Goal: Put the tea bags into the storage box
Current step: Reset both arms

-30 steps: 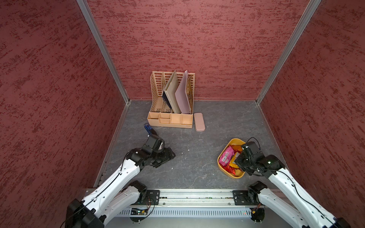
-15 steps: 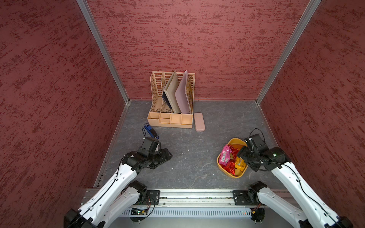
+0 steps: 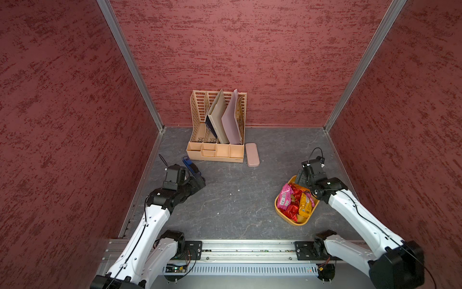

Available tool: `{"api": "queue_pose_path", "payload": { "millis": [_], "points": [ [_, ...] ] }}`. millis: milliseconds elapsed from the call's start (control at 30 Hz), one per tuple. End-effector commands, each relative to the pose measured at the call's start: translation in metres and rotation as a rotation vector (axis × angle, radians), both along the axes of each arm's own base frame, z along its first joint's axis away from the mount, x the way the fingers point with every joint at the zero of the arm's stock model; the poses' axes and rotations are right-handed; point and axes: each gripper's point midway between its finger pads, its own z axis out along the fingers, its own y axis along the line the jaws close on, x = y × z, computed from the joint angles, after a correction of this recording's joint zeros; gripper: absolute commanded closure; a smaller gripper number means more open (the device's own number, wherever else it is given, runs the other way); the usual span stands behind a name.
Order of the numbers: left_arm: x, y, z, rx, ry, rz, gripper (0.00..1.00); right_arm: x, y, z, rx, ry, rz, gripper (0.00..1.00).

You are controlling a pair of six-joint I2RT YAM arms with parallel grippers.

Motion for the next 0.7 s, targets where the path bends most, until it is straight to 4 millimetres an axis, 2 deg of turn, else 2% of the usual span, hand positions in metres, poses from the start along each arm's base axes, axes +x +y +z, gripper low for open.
{"api": "queue_pose_path", "payload": {
  "millis": [0, 67, 200, 367, 433, 567, 600, 667],
  "points": [
    [0.029, 0.043, 0.018, 0.184, -0.155, 0.099, 0.00, 0.048, -0.015, 0.027, -0.043, -0.289, 0.012, 0.13],
    [0.040, 0.060, 0.018, 0.206, -0.173, 0.131, 0.00, 0.058, -0.022, 0.024, -0.026, -0.310, 0.012, 0.14],
    [0.064, 0.088, 0.007, 0.222, -0.185, 0.131, 0.00, 0.085, -0.023, 0.035, -0.144, -0.390, 0.088, 0.14],
    [0.090, 0.109, -0.015, 0.226, -0.228, 0.097, 0.00, 0.098, -0.021, 0.003, -0.169, -0.391, 0.119, 0.13],
    [0.098, 0.112, -0.018, 0.273, -0.281, 0.081, 0.00, 0.105, -0.018, 0.006, -0.183, -0.443, 0.151, 0.12],
    [0.108, 0.108, -0.011, 0.408, -0.476, 0.020, 0.00, 0.123, -0.009, 0.011, -0.275, -0.502, 0.250, 0.10],
    [0.109, 0.108, -0.008, 0.447, -0.527, 0.011, 0.00, 0.124, -0.006, -0.002, -0.267, -0.487, 0.271, 0.10],
    [0.113, 0.108, -0.007, 0.468, -0.583, 0.012, 0.00, 0.124, -0.007, -0.004, -0.240, -0.479, 0.282, 0.10]
  ]
}}
